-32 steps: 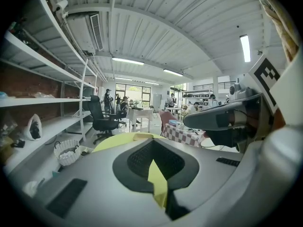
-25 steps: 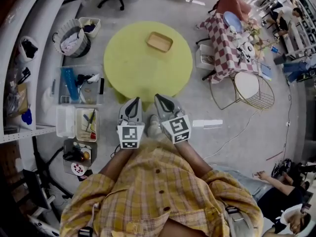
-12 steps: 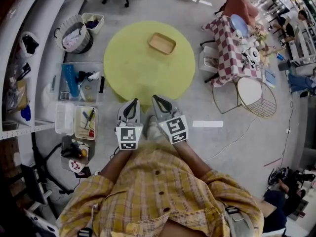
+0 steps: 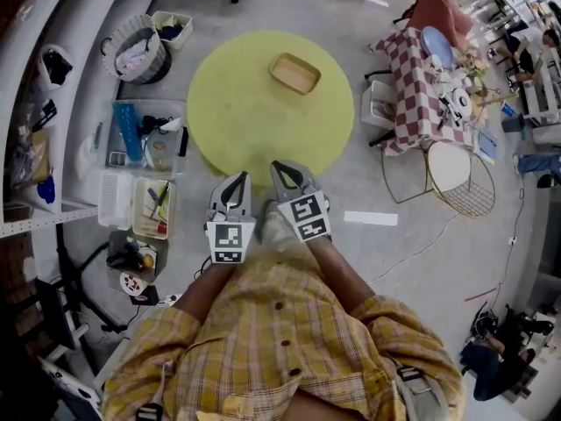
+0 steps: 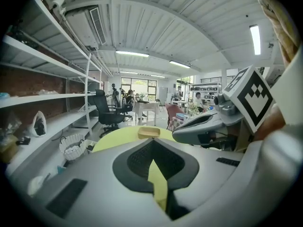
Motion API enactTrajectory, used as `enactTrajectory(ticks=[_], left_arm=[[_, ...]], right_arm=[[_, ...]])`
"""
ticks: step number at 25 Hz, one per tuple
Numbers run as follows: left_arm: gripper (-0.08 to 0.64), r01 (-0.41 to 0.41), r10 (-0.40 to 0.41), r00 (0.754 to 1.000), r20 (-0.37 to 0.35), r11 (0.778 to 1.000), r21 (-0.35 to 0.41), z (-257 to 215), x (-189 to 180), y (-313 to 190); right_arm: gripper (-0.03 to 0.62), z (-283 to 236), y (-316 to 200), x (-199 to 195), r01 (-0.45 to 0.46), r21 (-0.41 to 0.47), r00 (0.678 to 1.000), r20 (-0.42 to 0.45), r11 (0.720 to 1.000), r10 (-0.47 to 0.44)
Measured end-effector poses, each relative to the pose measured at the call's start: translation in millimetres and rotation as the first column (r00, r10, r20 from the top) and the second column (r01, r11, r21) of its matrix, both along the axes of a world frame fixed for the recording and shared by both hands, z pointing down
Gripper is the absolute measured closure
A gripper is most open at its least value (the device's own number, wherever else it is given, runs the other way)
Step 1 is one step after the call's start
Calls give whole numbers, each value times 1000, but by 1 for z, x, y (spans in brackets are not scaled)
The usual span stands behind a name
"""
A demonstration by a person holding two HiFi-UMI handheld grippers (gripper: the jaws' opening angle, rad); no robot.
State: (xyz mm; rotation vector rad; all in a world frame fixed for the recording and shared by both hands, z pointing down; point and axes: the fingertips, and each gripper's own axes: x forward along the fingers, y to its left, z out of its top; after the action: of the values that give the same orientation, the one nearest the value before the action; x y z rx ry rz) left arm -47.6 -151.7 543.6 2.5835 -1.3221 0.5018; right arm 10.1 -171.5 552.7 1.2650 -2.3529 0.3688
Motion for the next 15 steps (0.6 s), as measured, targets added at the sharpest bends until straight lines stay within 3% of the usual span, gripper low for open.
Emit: enactTrajectory(ticks=[15], left_arm=[[557,39,-39,999,8,999,-22,10,-4,-16]], right_arm=[[594,47,-30,-9,120,-80,985,-115,990,-128]])
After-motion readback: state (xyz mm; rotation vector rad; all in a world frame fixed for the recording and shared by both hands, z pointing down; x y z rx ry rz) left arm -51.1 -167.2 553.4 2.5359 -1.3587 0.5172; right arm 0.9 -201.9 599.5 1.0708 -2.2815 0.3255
